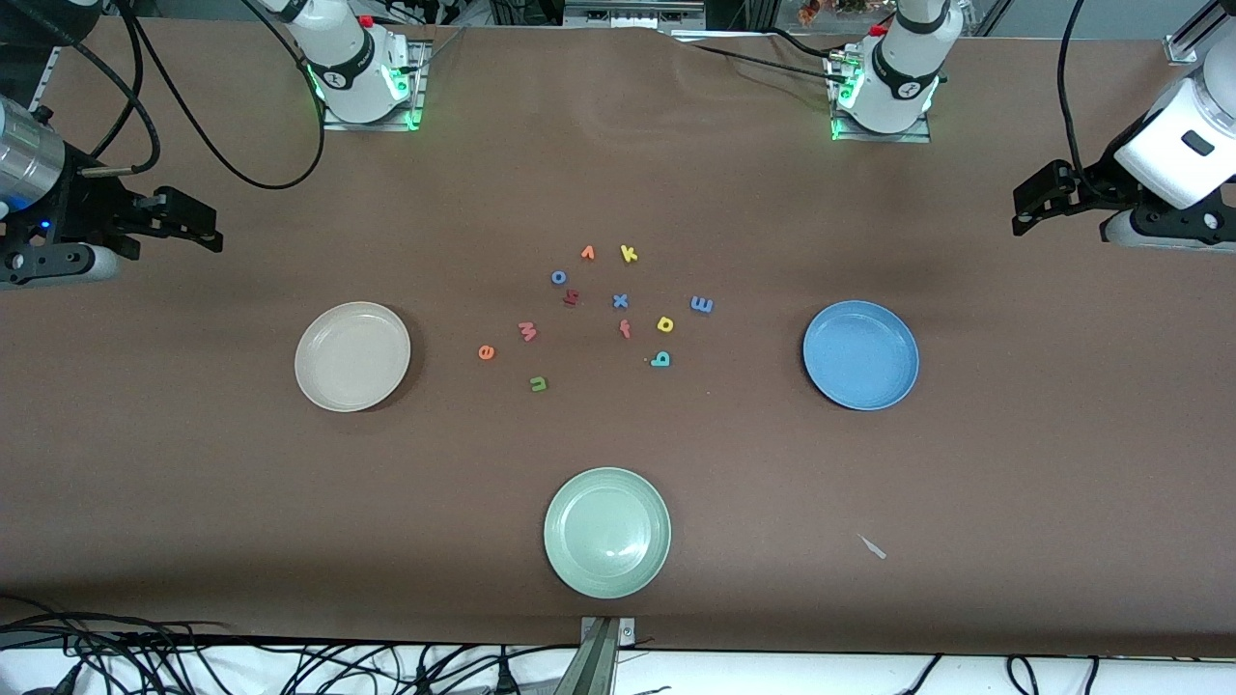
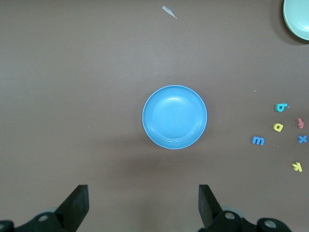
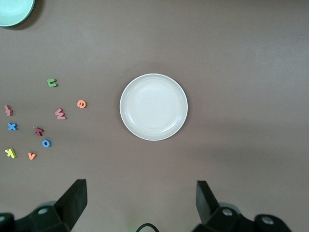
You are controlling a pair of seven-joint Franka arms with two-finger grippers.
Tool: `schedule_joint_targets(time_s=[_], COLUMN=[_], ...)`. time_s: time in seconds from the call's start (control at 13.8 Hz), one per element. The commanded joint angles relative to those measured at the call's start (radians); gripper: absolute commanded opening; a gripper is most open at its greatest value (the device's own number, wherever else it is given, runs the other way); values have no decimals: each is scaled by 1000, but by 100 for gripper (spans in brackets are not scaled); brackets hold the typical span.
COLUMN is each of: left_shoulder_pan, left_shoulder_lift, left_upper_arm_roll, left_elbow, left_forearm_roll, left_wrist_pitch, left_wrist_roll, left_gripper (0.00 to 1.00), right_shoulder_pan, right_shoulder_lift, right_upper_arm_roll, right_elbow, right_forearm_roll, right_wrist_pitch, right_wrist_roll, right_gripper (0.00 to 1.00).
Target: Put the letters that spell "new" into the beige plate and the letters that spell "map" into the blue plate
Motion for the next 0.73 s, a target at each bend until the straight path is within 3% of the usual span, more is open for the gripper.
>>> schedule_joint_targets(time_s=[0.0,0.65], left_shoulder_pan=[6,4], left_shoulder_lift=[-4,3], left_upper_arm_roll=[-5,-5], left_elbow=[-2,-2], left_forearm_roll=[13,13], left_wrist_pitch=[-2,9], left_wrist_roll=[19,19], left_gripper=[100,100], right_shoulder_pan=[-3,-2], right_shoulder_lift=[-26,-24], right_upper_arm_roll=[8,10], right_elbow=[-13,-20], right_forearm_roll=[-5,9], right_wrist_pitch=[-1,20], right_wrist_roll=[-12,-14], right_gripper=[100,100])
